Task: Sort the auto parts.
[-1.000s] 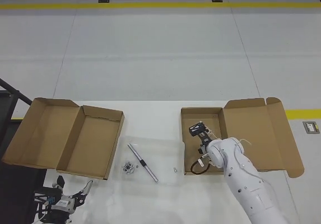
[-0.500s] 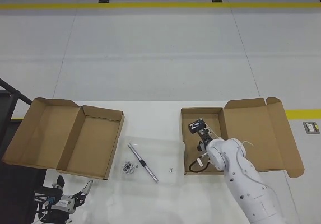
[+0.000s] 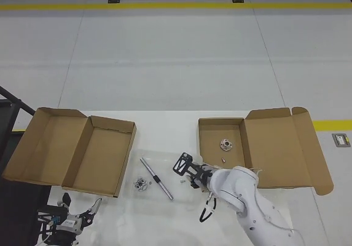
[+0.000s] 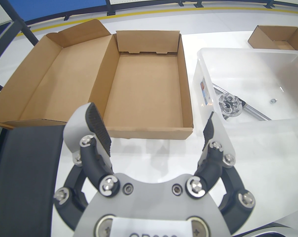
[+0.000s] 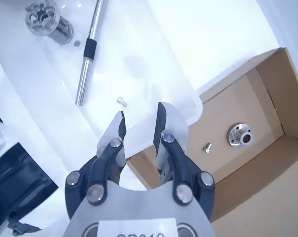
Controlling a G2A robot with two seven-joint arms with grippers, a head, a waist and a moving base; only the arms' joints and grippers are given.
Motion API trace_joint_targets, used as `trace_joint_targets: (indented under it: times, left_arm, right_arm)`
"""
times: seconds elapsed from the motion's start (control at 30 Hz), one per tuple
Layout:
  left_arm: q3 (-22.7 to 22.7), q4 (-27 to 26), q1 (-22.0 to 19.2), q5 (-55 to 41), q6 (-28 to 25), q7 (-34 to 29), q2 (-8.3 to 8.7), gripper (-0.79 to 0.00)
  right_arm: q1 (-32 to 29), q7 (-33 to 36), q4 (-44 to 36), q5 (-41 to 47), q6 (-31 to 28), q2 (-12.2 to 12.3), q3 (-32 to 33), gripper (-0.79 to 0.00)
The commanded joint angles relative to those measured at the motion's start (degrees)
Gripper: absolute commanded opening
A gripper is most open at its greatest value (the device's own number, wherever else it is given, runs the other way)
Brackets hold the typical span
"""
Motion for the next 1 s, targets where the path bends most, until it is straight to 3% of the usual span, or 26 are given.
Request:
trace_joint_targets:
  times: [0.0,0.23,0.57,0.97]
  left_arm:
    - [0.00,0.00,0.00,0.00,0.00,0.00,0.00,0.000]
    - [0.00,0.00,0.00,0.00,0.00,0.00,0.00,0.000]
    - [0.00,0.00,0.00,0.00,0.00,0.00,0.00,0.000]
    - [0.00,0.00,0.00,0.00,0.00,0.00,0.00,0.000]
  right_arm:
    - [1.32,0.57,1.47,-0.44,0.51,-0.37,-1.87,-0.480]
    - [6.81,1.77,8.94,1.66,0.75,-2.24,-8.02,-0.468]
    - [16.03,1.58,25.88,5.59,3.89,-6.02,-14.65,-0.471]
    - [21.20,1.81,36.82,8.06,3.54,-9.33,-19.18,-0.505]
